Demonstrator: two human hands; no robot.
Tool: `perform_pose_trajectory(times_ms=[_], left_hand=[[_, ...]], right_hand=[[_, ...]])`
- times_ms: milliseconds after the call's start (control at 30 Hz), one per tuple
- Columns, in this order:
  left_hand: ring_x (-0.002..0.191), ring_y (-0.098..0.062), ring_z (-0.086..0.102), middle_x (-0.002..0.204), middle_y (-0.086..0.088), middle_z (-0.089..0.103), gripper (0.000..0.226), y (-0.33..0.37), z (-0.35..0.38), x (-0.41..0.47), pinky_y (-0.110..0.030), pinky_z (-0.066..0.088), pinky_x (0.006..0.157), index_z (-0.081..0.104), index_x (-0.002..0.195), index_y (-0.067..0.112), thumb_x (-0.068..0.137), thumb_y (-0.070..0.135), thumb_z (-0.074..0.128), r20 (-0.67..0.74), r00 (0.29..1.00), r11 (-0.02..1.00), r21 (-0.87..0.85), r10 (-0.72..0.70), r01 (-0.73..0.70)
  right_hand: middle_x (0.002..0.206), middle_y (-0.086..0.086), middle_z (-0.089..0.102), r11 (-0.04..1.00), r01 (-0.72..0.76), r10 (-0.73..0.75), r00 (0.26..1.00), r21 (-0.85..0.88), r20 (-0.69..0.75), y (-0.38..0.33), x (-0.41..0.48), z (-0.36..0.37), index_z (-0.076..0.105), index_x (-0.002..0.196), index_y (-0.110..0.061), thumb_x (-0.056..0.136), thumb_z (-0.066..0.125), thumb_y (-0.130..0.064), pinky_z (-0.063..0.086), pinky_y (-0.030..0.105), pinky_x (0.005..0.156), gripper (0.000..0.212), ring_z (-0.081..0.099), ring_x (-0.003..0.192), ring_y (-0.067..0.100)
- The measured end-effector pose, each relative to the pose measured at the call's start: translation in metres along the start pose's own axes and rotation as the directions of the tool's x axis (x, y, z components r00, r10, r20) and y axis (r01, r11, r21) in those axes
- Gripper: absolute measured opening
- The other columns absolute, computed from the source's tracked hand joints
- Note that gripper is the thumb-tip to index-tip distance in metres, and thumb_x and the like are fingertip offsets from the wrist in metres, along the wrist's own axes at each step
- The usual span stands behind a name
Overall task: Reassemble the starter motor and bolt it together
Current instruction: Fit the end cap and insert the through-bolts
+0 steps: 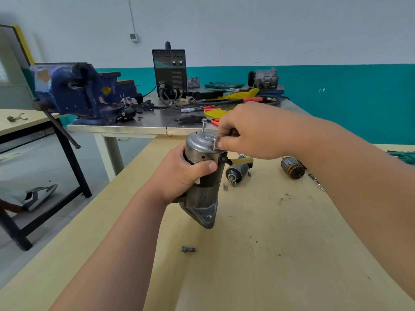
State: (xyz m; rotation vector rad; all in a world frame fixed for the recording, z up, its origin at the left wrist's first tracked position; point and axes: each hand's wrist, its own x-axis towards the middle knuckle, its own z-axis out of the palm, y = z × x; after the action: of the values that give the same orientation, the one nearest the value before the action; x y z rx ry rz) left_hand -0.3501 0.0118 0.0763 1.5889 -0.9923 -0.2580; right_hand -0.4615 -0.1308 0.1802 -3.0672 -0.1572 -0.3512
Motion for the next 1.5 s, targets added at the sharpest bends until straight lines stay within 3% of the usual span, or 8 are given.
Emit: perform_pose_trajectory(times_ms=[633,867,933,1033,1133,1233,1333,1500], left_hand=[[0.102,-0.013,0.066,0.106,0.004,0.072,0.065,-0.003,0.001,0.000,-0.028,0.053,0.085,0.062,0.118,0.027,0.060,0.050,0.075,-0.039,0.999,0.999,-0.041,0.014,-0.015],[0.103,-0.012,0.066,0.107,0.006,0.072,0.067,-0.001,0.001,-0.001,-0.030,0.054,0.086,0.060,0.120,0.027,0.059,0.050,0.074,-0.042,0.999,0.999,-0.032,0.014,-0.016],[0.097,-0.006,0.067,0.101,0.010,0.072,0.065,-0.001,0.001,-0.003,-0.024,0.054,0.078,0.061,0.116,0.029,0.056,0.051,0.073,-0.059,0.998,0.999,-0.041,0.005,-0.007],[0.088,0.000,0.066,0.094,0.014,0.072,0.062,-0.004,0.000,-0.006,-0.015,0.051,0.069,0.061,0.115,0.026,0.058,0.045,0.074,-0.094,0.996,0.998,-0.070,0.006,-0.012],[0.083,0.001,0.067,0.093,0.008,0.070,0.055,-0.008,-0.004,-0.010,-0.014,0.052,0.063,0.059,0.121,0.019,0.069,0.032,0.071,-0.149,0.989,0.993,-0.119,-0.002,-0.016],[0.078,-0.002,0.068,0.087,0.006,0.071,0.041,-0.015,-0.011,-0.009,-0.018,0.054,0.060,0.060,0.116,0.019,0.078,0.027,0.069,-0.201,0.979,0.983,-0.182,-0.042,0.005],[0.082,-0.007,0.069,0.087,0.008,0.072,0.053,-0.021,-0.017,-0.008,-0.024,0.057,0.062,0.061,0.114,0.022,0.066,0.040,0.072,-0.230,0.971,0.976,-0.218,-0.060,0.009],[0.094,-0.023,0.067,0.096,-0.004,0.070,0.062,-0.030,-0.024,-0.006,-0.040,0.057,0.077,0.063,0.110,0.020,0.058,0.052,0.066,-0.210,0.977,0.971,-0.238,-0.050,-0.002]], right_hand=[[0.067,-0.021,0.061,0.956,0.015,0.008,0.997,0.294,-0.075,0.009,-0.002,0.009,0.060,0.076,-0.040,0.088,0.066,-0.029,0.040,0.001,0.056,0.018,0.056,0.069,-0.015],[0.067,-0.012,0.068,0.884,-0.011,0.090,0.985,0.466,-0.149,0.017,-0.004,0.014,0.066,0.079,-0.031,0.088,0.063,-0.028,0.055,0.024,0.054,0.010,0.063,0.055,0.004],[0.060,-0.004,0.065,0.741,0.015,0.184,0.957,0.672,-0.224,0.027,-0.008,0.019,0.067,0.074,-0.028,0.086,0.060,-0.026,0.056,0.029,0.058,0.014,0.061,0.054,0.008],[0.062,-0.001,0.060,0.099,0.142,0.415,0.894,0.985,-0.170,0.056,-0.019,0.041,0.067,0.062,-0.022,0.082,0.054,-0.021,0.054,0.031,0.055,0.024,0.058,0.055,0.015],[0.072,0.005,0.062,-0.395,0.075,0.635,0.742,0.916,0.213,0.084,-0.041,0.097,0.057,0.078,-0.013,0.090,0.043,-0.008,0.053,0.025,0.050,0.019,0.060,0.054,0.016],[0.074,0.008,0.054,-0.581,-0.110,0.614,0.591,0.806,0.523,0.100,-0.062,0.147,0.054,0.089,-0.010,0.090,0.037,-0.002,0.049,0.021,0.042,0.018,0.054,0.056,0.014],[0.061,0.001,0.043,-0.362,-0.364,0.662,0.548,0.858,0.511,0.106,-0.059,0.163,0.057,0.094,-0.010,0.091,0.041,-0.006,0.033,0.019,0.037,0.017,0.038,0.046,0.012],[0.102,0.001,0.068,0.607,-0.640,0.711,0.702,0.471,0.038,0.121,-0.025,0.164,0.067,0.109,-0.018,0.092,0.055,-0.022,0.046,0.027,0.075,0.021,0.060,0.088,0.017]])
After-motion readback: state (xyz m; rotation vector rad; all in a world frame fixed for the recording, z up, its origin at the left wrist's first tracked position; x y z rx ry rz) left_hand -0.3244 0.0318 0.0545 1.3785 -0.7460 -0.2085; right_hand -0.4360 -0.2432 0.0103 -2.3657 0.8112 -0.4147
